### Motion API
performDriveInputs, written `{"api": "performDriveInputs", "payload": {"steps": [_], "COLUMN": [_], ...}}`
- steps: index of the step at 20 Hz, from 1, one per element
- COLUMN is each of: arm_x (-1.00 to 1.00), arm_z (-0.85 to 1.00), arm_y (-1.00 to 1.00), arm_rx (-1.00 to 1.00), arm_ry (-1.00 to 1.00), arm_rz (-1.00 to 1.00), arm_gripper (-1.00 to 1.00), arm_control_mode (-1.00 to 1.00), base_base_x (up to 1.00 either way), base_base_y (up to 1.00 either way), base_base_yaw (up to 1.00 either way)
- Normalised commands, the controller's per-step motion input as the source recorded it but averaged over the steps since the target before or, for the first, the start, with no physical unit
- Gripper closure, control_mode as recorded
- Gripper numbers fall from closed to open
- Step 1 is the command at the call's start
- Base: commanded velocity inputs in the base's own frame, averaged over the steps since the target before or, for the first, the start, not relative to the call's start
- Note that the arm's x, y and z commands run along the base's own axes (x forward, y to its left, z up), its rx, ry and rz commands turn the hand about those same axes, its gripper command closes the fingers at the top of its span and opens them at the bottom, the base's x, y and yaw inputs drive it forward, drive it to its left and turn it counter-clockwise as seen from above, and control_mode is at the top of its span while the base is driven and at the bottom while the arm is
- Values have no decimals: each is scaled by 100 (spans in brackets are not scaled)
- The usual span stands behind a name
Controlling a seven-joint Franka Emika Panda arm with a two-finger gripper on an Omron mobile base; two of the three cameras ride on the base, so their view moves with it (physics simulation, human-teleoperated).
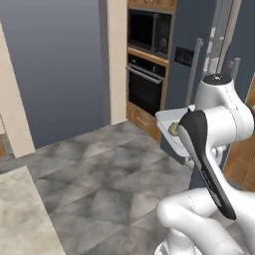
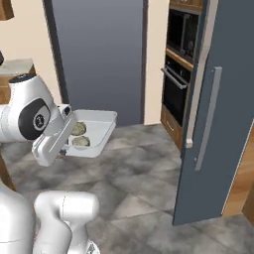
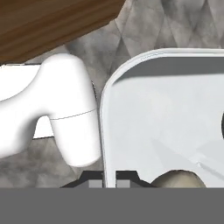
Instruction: Place two dumplings into each of the tupperware containers and then place the containers in the fridge.
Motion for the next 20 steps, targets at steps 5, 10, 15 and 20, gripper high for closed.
{"api": "performDriveInputs", "payload": {"steps": [5, 10, 15, 20], "arm_x": [0, 0, 0, 0], "arm_z": [0, 0, 0, 0], "arm_y": [0, 0, 0, 0], "arm_rx": [0, 0, 0, 0], "arm_ry": [0, 0, 0, 0], "arm_rz": [0, 0, 0, 0], "arm_gripper": [100, 100, 100, 100], "arm_control_mode": [100, 100, 100, 100], "base_base_x": [92, 92, 100, 98], "base_base_y": [86, 79, 51, 56], "base_base_yaw": [-37, -40, 12, -10]}}
